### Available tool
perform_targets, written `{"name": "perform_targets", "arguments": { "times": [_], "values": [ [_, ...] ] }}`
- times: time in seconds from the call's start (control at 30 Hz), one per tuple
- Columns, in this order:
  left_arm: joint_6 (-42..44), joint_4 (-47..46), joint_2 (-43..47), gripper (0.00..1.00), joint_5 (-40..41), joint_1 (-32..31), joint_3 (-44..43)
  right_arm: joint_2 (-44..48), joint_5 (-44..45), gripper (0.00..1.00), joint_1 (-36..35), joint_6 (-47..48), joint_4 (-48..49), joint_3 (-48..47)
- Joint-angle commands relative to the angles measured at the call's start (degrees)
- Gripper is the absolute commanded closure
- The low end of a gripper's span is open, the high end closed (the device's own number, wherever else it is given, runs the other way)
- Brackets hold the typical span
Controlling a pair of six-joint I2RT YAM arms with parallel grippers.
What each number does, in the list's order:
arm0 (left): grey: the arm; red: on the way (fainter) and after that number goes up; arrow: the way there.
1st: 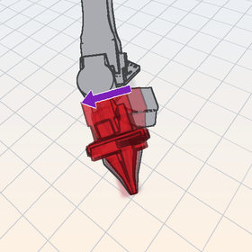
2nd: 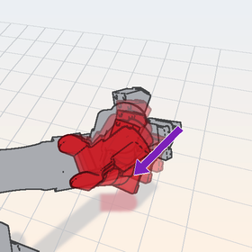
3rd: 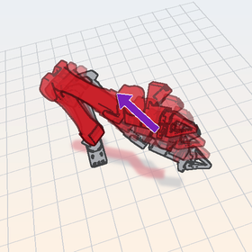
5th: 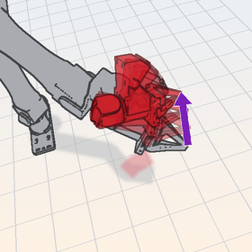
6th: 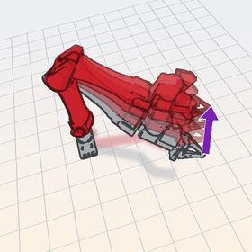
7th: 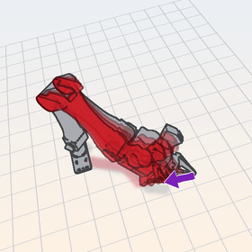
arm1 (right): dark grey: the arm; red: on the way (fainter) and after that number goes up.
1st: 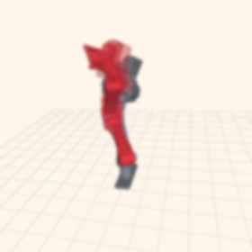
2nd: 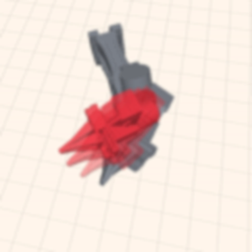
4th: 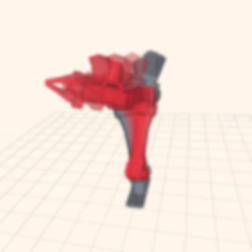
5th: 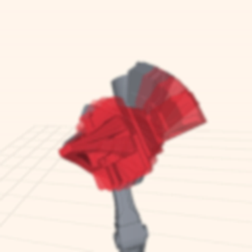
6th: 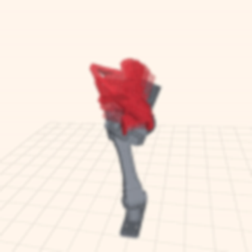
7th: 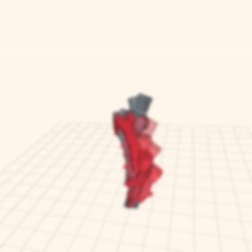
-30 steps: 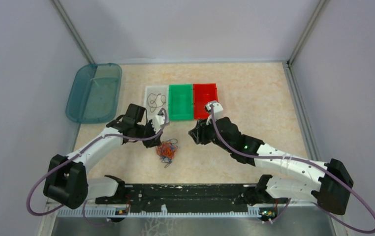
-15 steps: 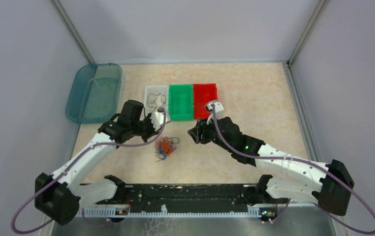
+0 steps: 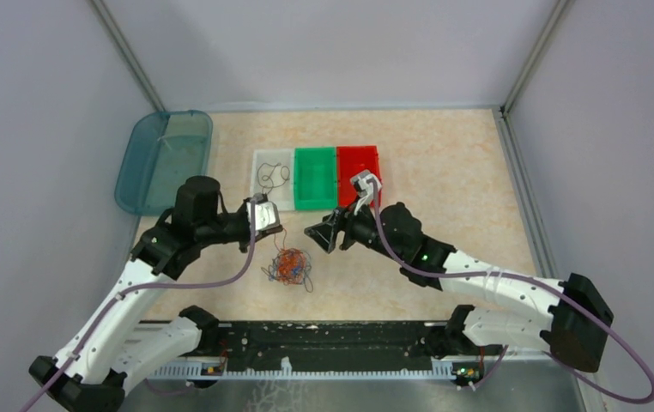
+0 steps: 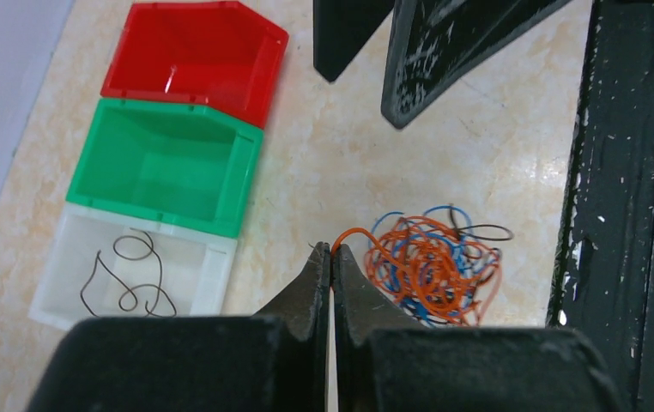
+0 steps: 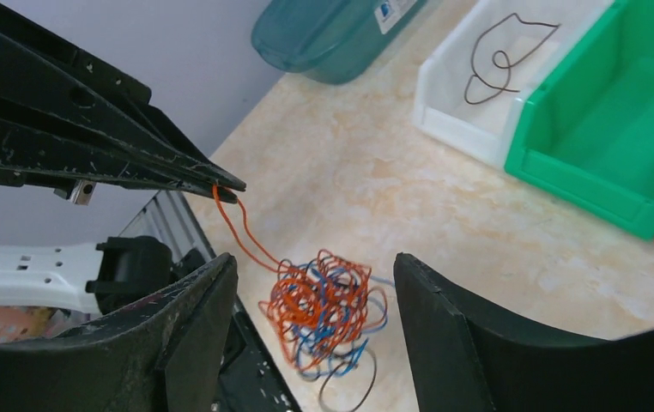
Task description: Untangle the cables
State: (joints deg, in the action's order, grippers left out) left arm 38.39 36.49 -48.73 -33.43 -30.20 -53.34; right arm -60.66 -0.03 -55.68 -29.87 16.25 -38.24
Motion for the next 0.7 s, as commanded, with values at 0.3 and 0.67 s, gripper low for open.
{"name": "perform_targets", "arguments": {
  "times": [0.3,0.67],
  "values": [
    [3.8,-2.8,4.4,0.96,-10.8,-0.4,-3.0,-5.6,-11.7,0.32,-0.2,0.6,10.4,-1.9],
    [2.9,-4.9,4.2,0.96,-13.0,-0.5,-4.1,-10.2,-13.7,0.32,-1.2,0.6,11.1,-5.2]
  ]
}}
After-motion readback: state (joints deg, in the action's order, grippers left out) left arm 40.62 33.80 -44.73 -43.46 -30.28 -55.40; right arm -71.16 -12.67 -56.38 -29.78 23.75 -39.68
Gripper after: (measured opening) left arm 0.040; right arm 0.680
